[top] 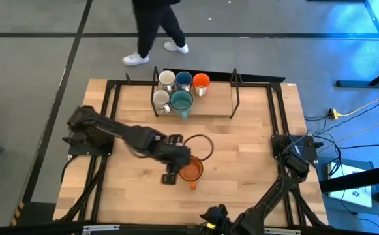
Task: Place coffee mugs
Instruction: Put the orange mug on the shelf
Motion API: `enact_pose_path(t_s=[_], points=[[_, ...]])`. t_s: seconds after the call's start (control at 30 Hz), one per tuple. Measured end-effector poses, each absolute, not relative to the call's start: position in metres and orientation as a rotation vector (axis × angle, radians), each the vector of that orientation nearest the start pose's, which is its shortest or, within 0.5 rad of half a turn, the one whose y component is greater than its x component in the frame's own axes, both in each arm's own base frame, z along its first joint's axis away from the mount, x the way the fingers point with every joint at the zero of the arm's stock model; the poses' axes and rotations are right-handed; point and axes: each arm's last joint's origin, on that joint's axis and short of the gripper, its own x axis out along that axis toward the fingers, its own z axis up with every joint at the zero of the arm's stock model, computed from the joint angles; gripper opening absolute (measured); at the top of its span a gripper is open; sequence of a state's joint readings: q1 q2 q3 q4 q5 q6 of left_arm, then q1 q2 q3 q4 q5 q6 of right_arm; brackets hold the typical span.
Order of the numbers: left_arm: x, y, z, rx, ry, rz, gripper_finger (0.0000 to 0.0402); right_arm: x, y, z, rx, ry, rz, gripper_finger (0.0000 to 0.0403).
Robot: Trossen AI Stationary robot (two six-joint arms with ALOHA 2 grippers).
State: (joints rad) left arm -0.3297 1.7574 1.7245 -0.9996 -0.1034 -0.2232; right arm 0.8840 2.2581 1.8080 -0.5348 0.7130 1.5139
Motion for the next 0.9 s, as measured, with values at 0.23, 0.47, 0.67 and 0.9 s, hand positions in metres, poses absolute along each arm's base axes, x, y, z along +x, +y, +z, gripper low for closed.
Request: enact_pose_path(t_s=[0.23, 0.47, 0.67, 0.9], points=[[0.272, -0.137, 0.376, 0.095, 0.880, -0.257, 0.0105, 0.351, 0.335, 0.179, 0.732, 0.677, -0.367, 0.0248], [0.187, -0.121, 0.361, -0.053, 0.751, -0.206, 0.0105, 0.367, 0.313, 0.205, 0.627, 0.680, -0.470, 0.0248], [0.133, -0.098, 0.331, -0.200, 0.721, -0.134, 0.0105, 0.363, 0.288, 0.235, 0.596, 0.741, -0.663, 0.0248], [0.110, -0.083, 0.310, -0.212, 0.712, -0.151, 0.0105, 0.383, 0.267, 0.218, 0.705, 0.628, -0.809, 0.0248]])
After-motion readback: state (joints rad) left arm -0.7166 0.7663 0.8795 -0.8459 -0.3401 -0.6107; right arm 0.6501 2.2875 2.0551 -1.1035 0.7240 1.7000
